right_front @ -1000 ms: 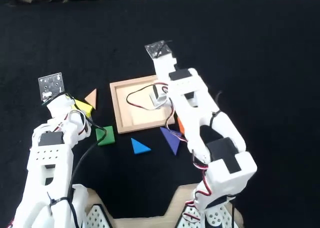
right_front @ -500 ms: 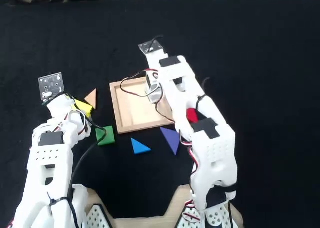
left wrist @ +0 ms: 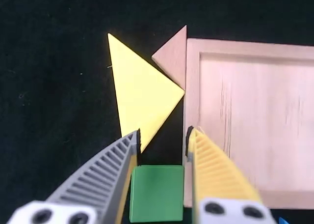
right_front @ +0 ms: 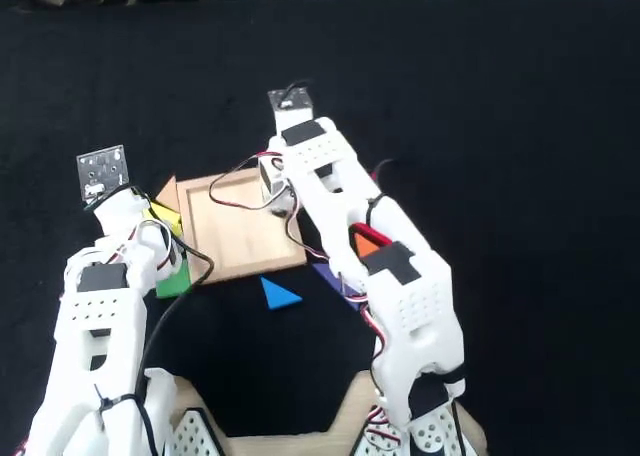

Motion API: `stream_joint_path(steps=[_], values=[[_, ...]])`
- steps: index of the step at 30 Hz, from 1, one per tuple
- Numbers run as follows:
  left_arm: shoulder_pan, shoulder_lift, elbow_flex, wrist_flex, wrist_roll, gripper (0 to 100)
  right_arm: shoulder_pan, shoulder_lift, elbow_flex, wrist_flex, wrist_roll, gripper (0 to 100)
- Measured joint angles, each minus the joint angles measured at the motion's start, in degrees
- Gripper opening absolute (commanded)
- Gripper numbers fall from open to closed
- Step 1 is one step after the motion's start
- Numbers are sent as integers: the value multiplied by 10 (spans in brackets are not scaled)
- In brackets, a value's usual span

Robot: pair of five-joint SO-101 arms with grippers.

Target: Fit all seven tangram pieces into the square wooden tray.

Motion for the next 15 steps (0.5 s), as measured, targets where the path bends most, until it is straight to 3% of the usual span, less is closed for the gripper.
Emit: stream_joint_path(steps=[15], values=[[0, 0, 0, 0, 0, 170, 47, 0, 11, 3, -38, 13]])
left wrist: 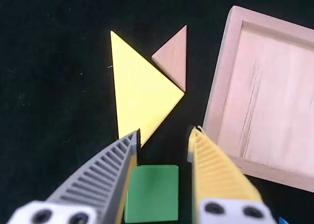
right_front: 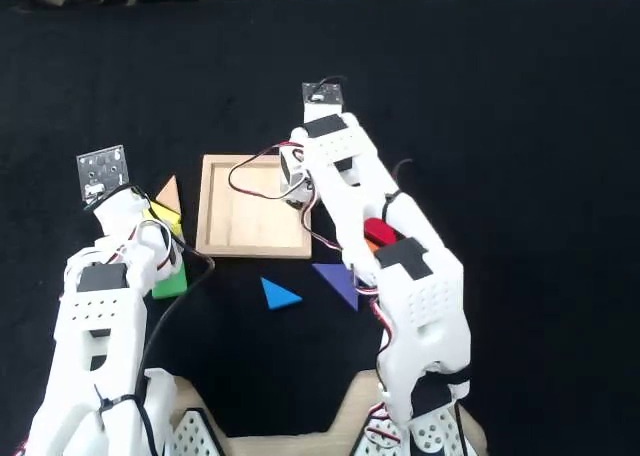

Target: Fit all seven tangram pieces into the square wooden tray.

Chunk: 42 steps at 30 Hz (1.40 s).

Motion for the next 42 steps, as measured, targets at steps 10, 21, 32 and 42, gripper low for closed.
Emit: stream_joint_path(steps=[10, 21, 32, 42], values=[[0, 0, 0, 0, 0, 170, 0, -45, 6, 31, 56, 306], [0, 0, 0, 0, 0, 170, 18, -129, 17, 91, 171, 93], [0, 0, 0, 0, 0, 170, 60, -120, 79, 72, 198, 263], [0, 0, 0, 0, 0, 170, 60, -115, 120, 39, 194, 263]])
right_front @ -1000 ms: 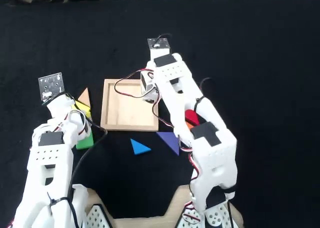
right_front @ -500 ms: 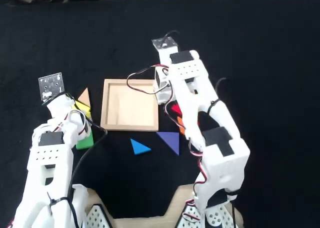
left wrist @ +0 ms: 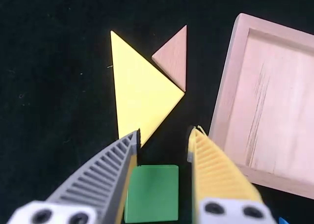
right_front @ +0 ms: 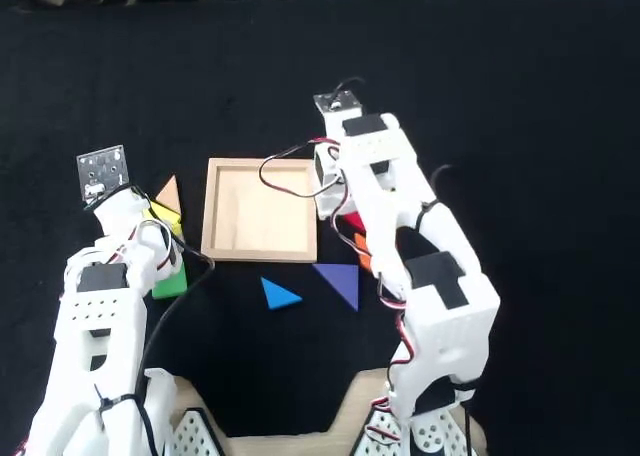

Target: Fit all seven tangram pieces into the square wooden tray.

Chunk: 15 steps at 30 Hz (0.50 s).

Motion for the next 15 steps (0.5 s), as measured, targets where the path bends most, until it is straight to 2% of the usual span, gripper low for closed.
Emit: stream_joint_path(steps=[5, 15], values=[[0, 0, 0, 0, 0, 170, 0, 1, 17, -38, -1, 262], [0, 0, 0, 0, 0, 170, 10, 1, 17, -43, 30, 266]])
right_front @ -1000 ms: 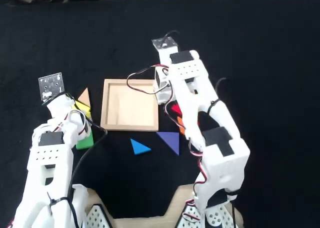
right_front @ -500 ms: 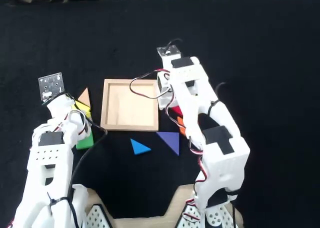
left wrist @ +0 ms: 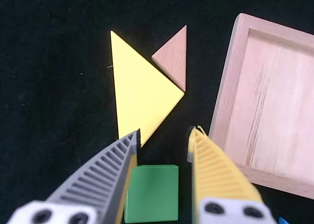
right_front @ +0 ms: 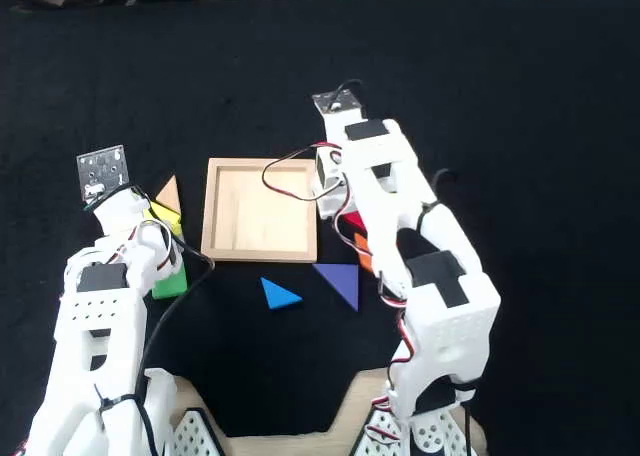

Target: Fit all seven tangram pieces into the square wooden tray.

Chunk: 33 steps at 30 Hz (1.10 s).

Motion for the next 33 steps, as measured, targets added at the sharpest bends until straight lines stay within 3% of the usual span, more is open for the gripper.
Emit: stream_joint_path(steps=[33], values=[[0, 0, 0, 0, 0, 170, 11, 82, -91, 62, 47, 263]])
